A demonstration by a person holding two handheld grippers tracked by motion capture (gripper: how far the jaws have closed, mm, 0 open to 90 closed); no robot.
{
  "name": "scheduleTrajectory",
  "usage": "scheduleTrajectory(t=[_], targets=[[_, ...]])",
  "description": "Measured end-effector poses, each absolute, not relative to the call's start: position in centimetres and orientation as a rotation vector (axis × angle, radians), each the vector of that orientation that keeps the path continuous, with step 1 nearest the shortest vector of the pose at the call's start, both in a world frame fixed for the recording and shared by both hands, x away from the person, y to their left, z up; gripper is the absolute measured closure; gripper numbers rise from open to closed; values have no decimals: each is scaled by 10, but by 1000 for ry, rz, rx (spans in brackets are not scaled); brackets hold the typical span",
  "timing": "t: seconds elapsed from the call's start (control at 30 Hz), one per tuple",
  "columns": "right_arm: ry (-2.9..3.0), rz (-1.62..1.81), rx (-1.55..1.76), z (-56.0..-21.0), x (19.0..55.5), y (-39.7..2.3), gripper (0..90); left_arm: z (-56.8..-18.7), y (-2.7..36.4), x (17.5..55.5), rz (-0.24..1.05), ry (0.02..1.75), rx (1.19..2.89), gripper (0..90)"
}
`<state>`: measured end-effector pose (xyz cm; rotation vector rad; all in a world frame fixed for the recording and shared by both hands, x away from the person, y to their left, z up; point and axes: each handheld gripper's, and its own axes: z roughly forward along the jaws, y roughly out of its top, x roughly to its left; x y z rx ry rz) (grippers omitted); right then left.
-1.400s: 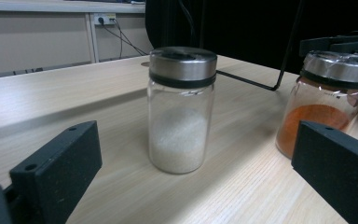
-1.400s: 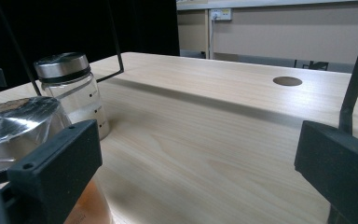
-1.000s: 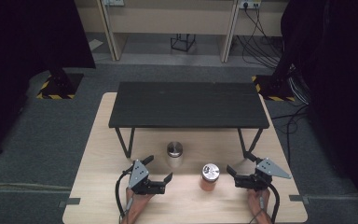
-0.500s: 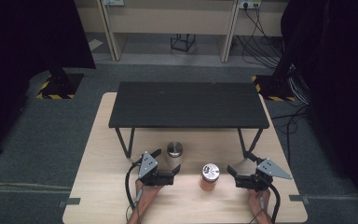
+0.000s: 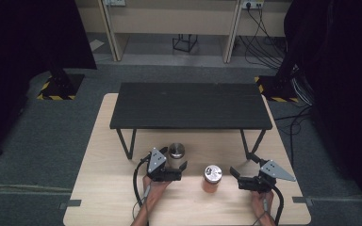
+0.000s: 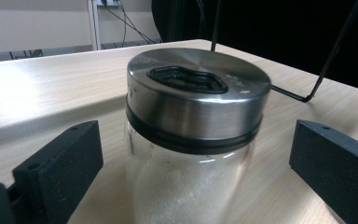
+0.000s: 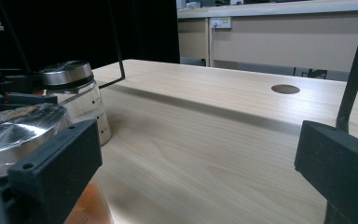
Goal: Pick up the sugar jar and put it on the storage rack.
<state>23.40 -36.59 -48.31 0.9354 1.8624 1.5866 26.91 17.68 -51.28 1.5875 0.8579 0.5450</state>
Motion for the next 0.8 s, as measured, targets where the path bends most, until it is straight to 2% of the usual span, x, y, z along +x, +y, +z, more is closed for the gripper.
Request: scheduleTrajectory(t=[0.17, 0.4, 0.53, 0.7, 0.8], targets=[[1866, 1586, 933, -483, 234, -366, 7, -511, 173, 274, 545, 863, 1596, 28], [1867, 1588, 935, -483, 235, -366, 7, -509, 167, 277, 563, 861, 1618, 98], [1870, 1589, 936, -483, 235, -366, 8, -508, 166, 278, 572, 878, 1626, 163], [1870, 1589, 936, -483, 235, -366, 8, -507, 167, 279, 583, 855, 1641, 306], [1871, 1589, 937, -483, 235, -366, 7, -507, 163, 276, 603, 866, 1640, 313]])
